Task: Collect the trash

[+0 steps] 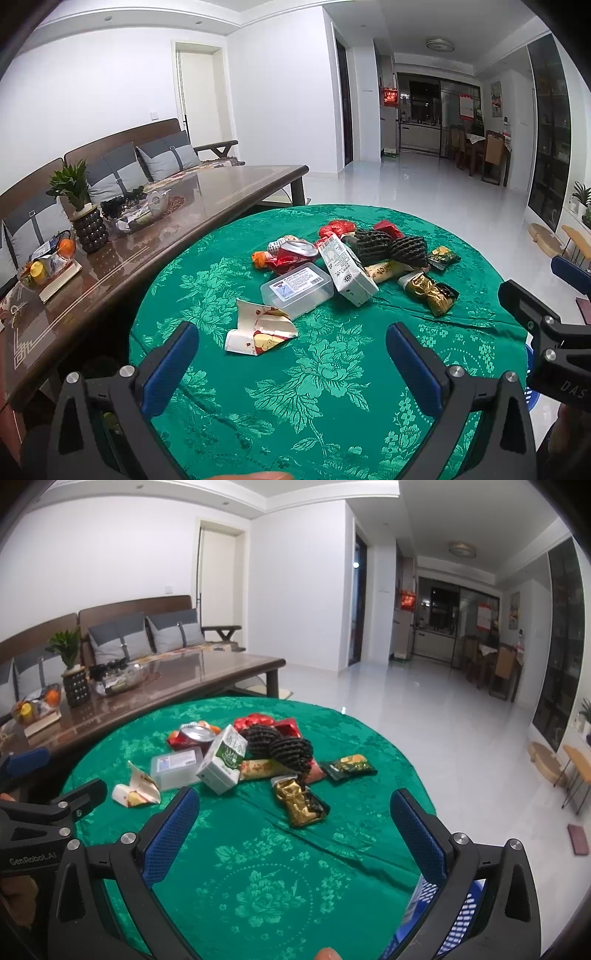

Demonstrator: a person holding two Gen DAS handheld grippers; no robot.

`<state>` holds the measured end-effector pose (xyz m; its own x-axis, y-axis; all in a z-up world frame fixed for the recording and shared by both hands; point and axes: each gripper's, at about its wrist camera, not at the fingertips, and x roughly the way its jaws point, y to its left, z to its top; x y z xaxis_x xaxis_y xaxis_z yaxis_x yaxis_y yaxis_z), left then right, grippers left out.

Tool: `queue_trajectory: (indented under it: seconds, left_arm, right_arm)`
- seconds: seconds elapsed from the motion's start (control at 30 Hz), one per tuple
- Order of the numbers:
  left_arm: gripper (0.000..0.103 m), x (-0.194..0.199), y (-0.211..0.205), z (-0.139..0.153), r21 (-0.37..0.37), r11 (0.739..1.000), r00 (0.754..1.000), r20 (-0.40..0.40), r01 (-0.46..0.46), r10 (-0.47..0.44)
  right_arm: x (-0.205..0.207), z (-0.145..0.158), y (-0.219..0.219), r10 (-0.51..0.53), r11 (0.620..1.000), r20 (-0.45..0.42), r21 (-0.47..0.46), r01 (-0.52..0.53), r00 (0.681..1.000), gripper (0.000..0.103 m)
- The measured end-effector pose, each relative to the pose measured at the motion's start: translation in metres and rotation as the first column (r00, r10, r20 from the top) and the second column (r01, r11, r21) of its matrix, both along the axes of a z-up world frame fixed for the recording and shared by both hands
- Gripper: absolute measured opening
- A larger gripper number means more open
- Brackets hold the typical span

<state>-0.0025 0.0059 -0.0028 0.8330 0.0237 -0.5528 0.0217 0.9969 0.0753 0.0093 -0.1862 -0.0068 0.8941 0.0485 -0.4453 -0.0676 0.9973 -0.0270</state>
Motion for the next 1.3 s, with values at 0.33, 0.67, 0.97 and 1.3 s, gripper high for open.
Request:
queue_trajectory:
  seconds: [0.33, 0.67, 0.97, 1.3]
  left_arm:
    - [0.103, -0.0001, -0.0006, -0.0006, -0.001, 1.000, 1.000, -0.001, -0.001, 0.001]
    - [0.103, -0.0003, -0.0012, -0.0016, -0.002, 1.000, 1.000, -0.004, 0.000, 0.000]
    - [0.103, -0.0025, -0.0006, -0.0045, -0.006, 1.000, 1.000, -0.008, -0.001, 0.001]
    - [0.103, -0.0020, 0.0003, -0.0053, -0.007, 1.000, 1.000, -0.011, -0.001, 0.001]
  right_arm:
    - [-0.0016, -0.0018, 0.0017, 0.006, 1.000, 0.007, -0.006, -0.006, 1.000, 0.103]
    - [0.0014, -0.0032, 0.0022, 0.006, 1.000, 0.001, 0.005, -0.006, 1.000, 0.103]
    - [0.0034, -0.0050, 0.0002, -0.004, 1.000, -0.007, 0.013, 0.004, 1.000, 0.103]
    - [0.0038, -0.0057, -0.0010, -0.009, 1.000, -0.009, 0.017, 0.009, 1.000, 0.103]
